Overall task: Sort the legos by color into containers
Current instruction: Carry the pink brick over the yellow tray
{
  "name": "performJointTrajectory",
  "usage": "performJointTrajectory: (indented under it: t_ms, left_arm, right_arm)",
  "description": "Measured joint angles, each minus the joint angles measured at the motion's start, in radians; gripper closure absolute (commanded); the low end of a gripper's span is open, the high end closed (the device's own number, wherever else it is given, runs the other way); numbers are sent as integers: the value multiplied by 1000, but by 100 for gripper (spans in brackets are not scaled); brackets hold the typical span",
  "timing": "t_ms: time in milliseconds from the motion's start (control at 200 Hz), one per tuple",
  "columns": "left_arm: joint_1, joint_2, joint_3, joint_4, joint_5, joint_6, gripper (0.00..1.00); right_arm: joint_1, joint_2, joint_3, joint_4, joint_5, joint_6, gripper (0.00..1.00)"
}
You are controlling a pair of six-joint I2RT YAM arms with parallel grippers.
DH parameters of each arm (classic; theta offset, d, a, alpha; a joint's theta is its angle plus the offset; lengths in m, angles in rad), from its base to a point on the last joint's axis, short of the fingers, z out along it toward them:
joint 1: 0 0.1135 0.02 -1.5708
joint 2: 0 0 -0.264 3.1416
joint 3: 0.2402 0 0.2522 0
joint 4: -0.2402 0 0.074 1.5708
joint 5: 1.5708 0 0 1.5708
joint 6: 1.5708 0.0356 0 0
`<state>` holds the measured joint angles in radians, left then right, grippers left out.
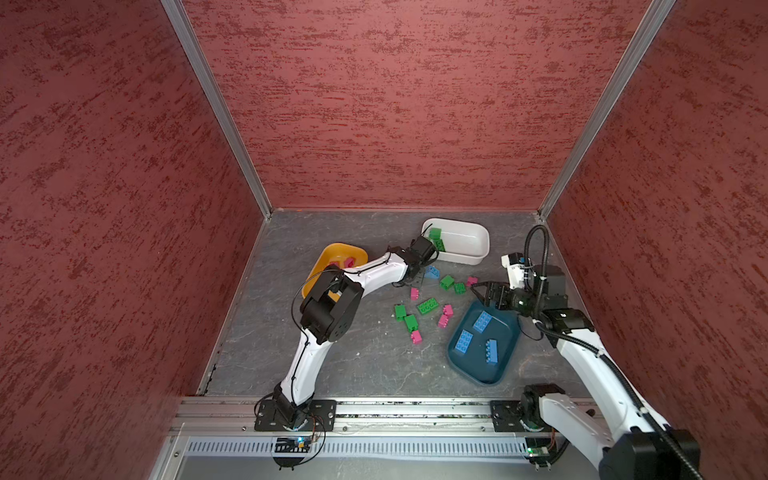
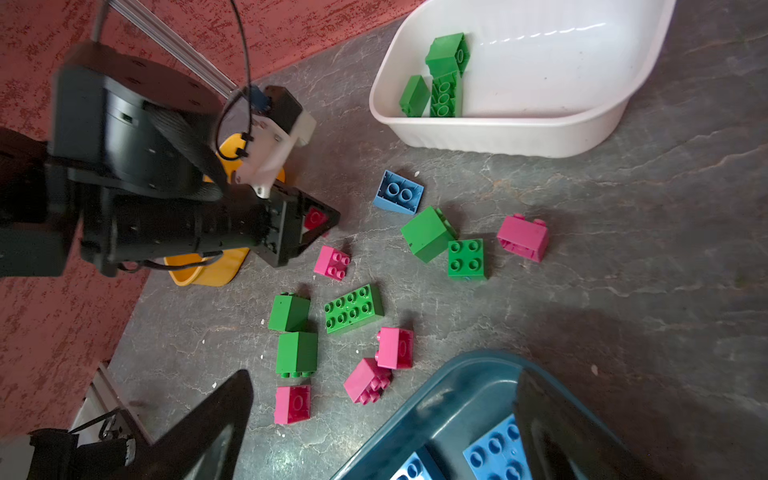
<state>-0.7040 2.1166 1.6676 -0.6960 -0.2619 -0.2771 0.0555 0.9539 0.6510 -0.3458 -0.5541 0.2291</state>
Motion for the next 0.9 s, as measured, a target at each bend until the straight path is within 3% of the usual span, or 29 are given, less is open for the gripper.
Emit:
performJointTrajectory:
  t_ms: [351, 902]
  left_arm:
    - [197, -244, -97, -14, 49, 134, 74]
    - [413, -267, -286, -43, 42, 204, 72]
  right_arm:
    - [29, 24, -24, 113, -86, 68, 1]
    - [206, 99, -33, 243, -76, 148, 1]
